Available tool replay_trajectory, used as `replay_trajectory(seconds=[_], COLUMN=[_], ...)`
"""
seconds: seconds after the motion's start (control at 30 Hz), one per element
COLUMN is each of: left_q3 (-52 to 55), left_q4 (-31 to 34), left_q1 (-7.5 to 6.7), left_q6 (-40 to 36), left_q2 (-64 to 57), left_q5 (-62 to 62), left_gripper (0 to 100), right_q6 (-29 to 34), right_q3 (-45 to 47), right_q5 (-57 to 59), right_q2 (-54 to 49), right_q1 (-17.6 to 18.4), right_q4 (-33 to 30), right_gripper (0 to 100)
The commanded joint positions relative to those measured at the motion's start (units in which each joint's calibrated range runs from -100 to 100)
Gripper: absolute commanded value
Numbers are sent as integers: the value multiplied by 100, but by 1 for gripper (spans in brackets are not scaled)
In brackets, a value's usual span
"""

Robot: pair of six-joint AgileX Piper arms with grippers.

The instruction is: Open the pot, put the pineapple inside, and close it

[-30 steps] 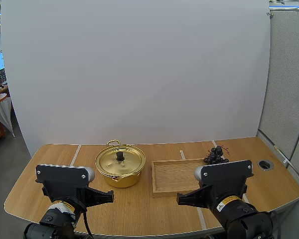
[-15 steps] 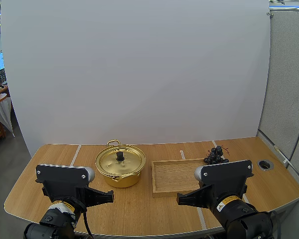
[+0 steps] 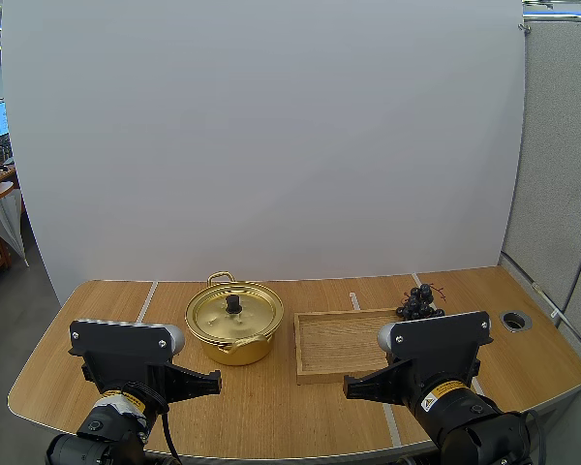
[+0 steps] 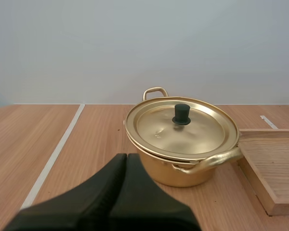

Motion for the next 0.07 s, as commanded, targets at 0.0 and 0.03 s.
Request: replay_trajectory(seconds=[0.0,0.03], left_q3=[14,14], left_q4=[0,0], left_q1=[20,20], left_q6=[-69,-69], left_q2=[-25,-25], left_q5=[-137,-137], left_gripper=[0,0], right_q6=[-35,-35], right_q3=[14,14], right_q5=[9,9], right_q2=[-38,-38], right_q1=[-17,-17], right_q4=[1,1], right_gripper=[0,0])
